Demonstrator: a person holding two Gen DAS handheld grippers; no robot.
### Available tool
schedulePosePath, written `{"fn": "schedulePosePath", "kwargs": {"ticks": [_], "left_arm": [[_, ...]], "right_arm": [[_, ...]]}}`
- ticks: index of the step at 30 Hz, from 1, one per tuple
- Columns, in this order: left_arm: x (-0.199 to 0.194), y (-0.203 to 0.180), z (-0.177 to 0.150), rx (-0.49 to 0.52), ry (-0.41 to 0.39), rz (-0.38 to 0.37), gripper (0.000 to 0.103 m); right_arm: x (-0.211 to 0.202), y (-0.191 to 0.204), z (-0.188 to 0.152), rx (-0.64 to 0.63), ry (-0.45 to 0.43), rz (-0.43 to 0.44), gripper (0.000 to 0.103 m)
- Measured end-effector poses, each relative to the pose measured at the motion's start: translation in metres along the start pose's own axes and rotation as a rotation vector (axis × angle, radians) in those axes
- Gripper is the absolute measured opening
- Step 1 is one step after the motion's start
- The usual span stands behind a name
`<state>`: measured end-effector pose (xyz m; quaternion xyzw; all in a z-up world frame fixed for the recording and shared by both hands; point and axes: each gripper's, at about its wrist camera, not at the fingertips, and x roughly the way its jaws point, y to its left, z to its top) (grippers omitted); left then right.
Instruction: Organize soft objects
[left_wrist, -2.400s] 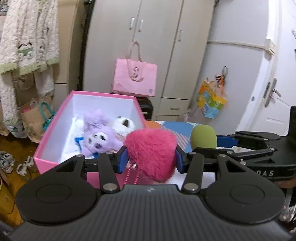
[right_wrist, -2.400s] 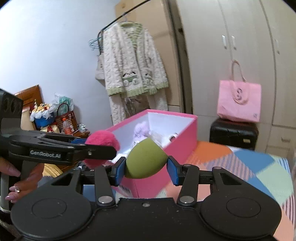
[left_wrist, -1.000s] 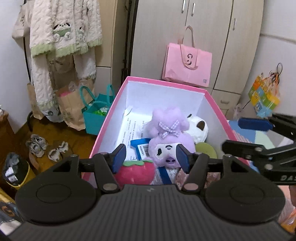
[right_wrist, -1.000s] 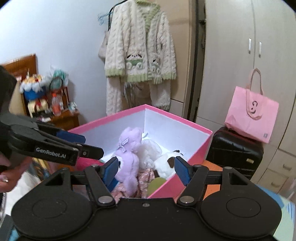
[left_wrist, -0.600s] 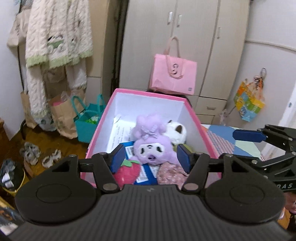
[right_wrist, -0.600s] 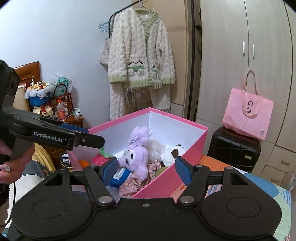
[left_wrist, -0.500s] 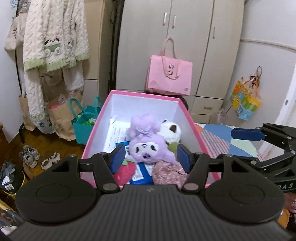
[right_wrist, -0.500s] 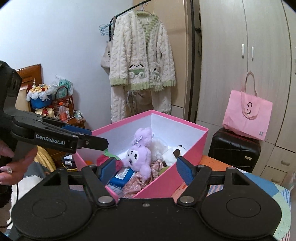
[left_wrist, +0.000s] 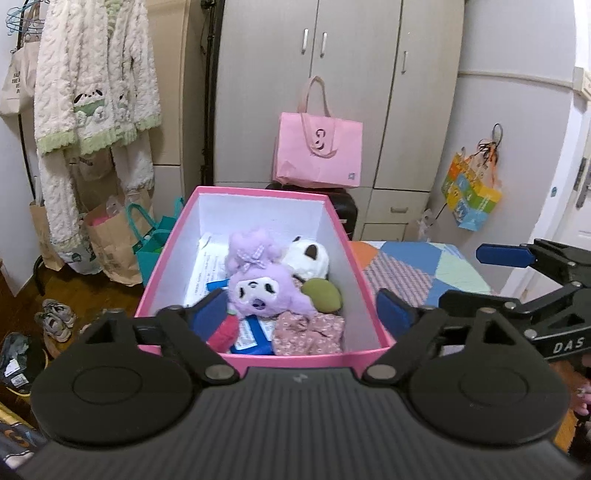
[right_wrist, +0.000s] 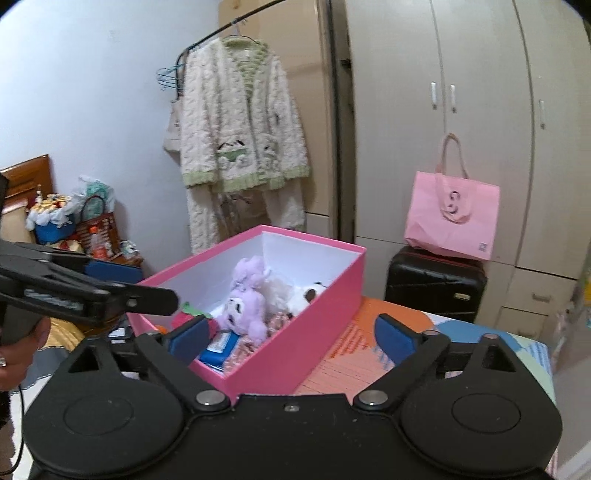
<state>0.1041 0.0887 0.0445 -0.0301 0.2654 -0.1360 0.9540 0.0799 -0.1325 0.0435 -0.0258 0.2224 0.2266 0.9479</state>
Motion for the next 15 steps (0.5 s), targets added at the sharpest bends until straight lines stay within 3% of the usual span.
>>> {"fn": "schedulePosePath", "kwargs": {"ticks": [4, 9, 15], "left_arm": [[0.000, -0.012, -0.003, 0.012, 0.032, 0.015, 0.099], [0.000, -0.029, -0.005, 0.058, 0.089, 0.079, 0.099], [-0.011, -0.044, -0.013, 0.109, 0.080, 0.146, 0.099]], "right_arm": [[-0.006, 0.002, -0.004, -0.018, 0.049, -0.060, 0.103], [-0.019, 0.006, -0.007, 0.003, 0.079, -0.240, 0.103], [-0.033, 0.003, -0.012, 0.011, 0.148, -0.306, 0.103]]}}
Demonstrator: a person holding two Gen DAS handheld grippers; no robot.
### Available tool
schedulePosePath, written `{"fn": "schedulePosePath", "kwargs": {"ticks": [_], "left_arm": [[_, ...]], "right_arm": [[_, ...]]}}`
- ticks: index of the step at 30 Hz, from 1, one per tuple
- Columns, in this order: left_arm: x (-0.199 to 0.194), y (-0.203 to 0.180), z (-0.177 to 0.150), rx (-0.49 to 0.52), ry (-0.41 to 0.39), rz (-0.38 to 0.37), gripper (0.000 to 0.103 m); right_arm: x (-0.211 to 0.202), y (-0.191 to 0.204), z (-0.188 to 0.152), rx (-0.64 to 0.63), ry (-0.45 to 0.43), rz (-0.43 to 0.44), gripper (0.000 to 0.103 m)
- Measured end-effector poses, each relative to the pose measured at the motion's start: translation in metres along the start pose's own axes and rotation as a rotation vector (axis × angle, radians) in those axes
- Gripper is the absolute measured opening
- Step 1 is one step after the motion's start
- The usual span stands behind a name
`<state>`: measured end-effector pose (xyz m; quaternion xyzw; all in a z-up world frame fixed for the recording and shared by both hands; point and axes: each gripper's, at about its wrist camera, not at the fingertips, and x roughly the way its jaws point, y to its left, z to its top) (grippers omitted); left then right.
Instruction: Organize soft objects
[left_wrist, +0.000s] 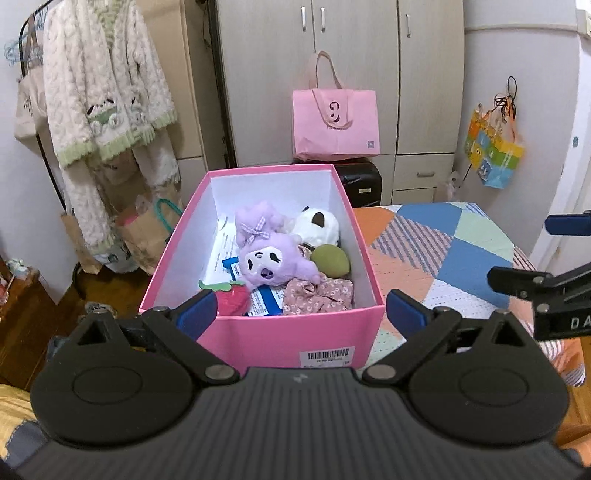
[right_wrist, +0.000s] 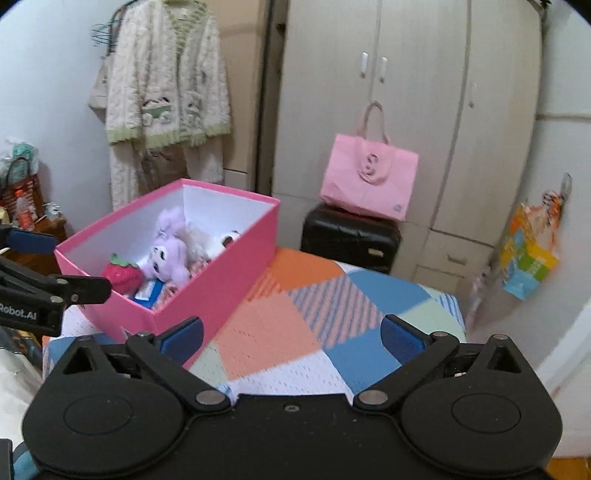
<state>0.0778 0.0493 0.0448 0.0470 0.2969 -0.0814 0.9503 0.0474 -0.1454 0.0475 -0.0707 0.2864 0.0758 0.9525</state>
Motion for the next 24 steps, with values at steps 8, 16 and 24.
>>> {"fn": "schedulePosePath", "kwargs": {"ticks": [8, 16, 24], "left_arm": [[-0.021, -0.007, -0.012, -0.039, -0.071, 0.012, 0.099], [-0.031, -0.013, -0.025, -0.044, -0.109, -0.005, 0.099], [-0.038, -0.017, -0.033, -0.030, -0.144, -0.005, 0.099]], "right_arm": [[-0.026, 0.001, -0.009, 0.065, -0.053, -0.052, 0.103], [-0.055, -0.010, -0.027, 0.178, -0.108, -0.107, 0.103], [-0.065, -0.006, -0.037, 0.198, -0.113, -0.188, 0.103]]}}
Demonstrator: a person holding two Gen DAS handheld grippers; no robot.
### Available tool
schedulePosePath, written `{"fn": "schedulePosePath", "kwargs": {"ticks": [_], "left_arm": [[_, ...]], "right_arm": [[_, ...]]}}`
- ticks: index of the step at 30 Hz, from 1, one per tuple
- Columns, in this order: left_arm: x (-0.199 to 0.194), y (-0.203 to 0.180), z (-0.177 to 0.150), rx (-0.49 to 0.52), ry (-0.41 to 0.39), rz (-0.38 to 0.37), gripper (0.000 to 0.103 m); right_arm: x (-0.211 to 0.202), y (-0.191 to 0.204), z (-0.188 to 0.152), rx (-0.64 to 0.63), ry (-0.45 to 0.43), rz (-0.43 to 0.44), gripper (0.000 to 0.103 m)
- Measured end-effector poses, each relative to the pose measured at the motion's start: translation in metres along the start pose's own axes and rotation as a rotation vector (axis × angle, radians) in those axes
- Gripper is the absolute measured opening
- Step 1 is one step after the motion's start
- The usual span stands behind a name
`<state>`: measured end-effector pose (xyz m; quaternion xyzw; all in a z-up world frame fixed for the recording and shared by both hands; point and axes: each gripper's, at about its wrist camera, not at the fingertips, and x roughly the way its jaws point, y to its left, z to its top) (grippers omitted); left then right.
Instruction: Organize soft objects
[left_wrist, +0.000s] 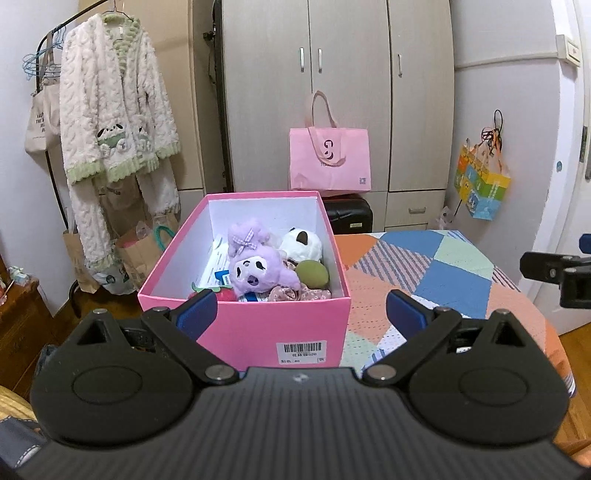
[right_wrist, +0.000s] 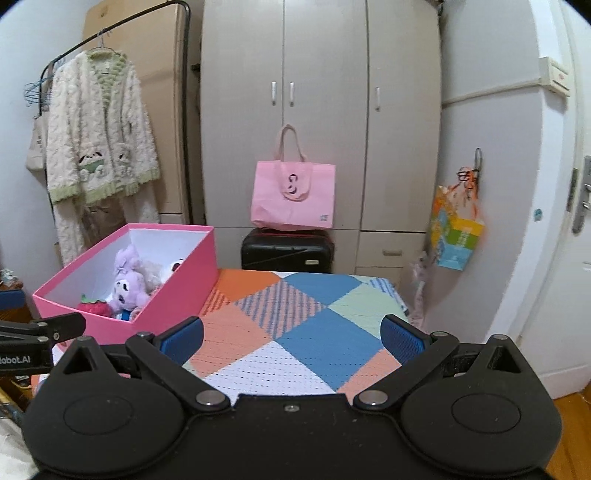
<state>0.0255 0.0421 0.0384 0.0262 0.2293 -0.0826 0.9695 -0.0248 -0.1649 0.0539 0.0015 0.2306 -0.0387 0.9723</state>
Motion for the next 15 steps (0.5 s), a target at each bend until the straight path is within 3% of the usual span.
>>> {"fn": "schedulePosePath", "kwargs": {"ticks": [15], "left_arm": [[-0.005, -0.004, -0.012, -0.001, -0.030, 0.039, 0.099]], "right_arm": [[-0.020, 0.007, -0.010, -0.031, -0.057, -0.080, 0.103]]}}
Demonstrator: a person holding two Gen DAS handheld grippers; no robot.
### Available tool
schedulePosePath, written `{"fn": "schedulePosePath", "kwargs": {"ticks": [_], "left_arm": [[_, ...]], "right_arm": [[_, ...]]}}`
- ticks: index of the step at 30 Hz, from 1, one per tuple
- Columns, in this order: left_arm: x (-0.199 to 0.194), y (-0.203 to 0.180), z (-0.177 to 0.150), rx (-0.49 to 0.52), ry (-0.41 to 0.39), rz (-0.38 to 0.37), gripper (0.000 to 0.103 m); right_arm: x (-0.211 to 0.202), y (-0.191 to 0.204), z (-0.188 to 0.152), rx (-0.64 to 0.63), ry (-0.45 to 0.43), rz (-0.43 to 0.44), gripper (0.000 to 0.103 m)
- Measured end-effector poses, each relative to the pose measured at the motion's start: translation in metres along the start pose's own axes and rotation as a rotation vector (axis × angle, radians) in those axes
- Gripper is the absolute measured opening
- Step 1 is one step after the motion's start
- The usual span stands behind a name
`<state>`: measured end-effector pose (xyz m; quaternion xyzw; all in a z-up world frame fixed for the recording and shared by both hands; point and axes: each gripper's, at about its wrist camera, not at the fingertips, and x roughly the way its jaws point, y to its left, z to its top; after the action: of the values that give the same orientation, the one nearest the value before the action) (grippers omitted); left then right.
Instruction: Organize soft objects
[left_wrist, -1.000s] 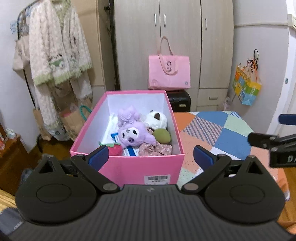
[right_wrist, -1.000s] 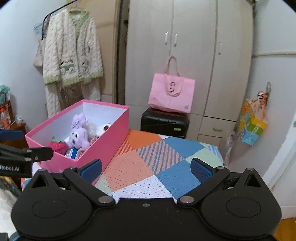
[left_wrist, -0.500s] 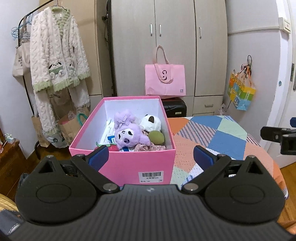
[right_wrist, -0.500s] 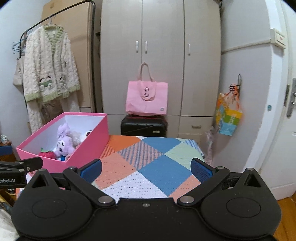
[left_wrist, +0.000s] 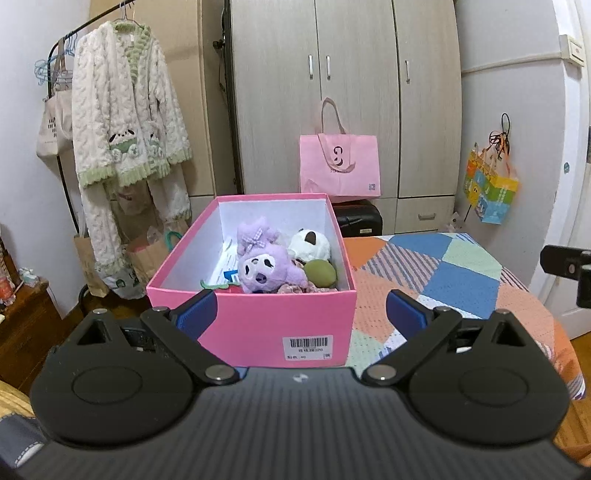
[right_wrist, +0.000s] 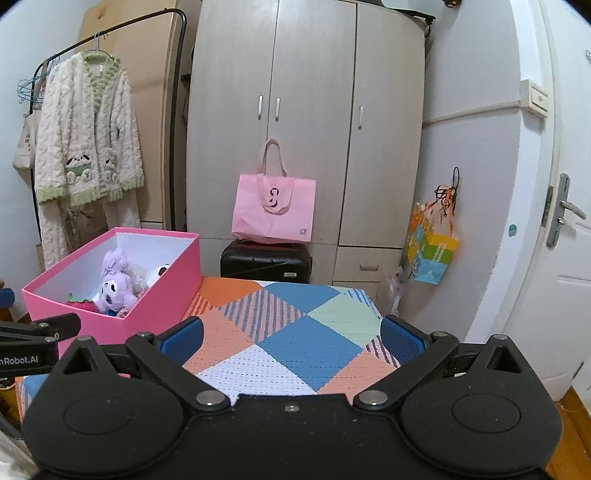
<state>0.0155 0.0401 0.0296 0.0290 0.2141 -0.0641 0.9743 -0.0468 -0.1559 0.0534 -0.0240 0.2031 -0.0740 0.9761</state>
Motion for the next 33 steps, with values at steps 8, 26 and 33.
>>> {"fn": "schedulePosePath", "kwargs": {"ticks": [8, 26, 33], "left_arm": [[0.003, 0.003, -0.005, -0.013, 0.043, 0.016, 0.099], [-0.001, 0.001, -0.010, -0.019, -0.006, 0.046, 0.099], [-0.001, -0.004, -0.011, 0.013, -0.020, 0.047, 0.099]], "right_arm": [[-0.003, -0.002, -0.008, 0.001, -0.009, -0.031, 0.103], [-0.009, -0.002, -0.014, -0.009, -0.055, -0.029, 0.103], [-0.008, -0.005, -0.016, 0.048, -0.064, -0.088, 0.103]]}}
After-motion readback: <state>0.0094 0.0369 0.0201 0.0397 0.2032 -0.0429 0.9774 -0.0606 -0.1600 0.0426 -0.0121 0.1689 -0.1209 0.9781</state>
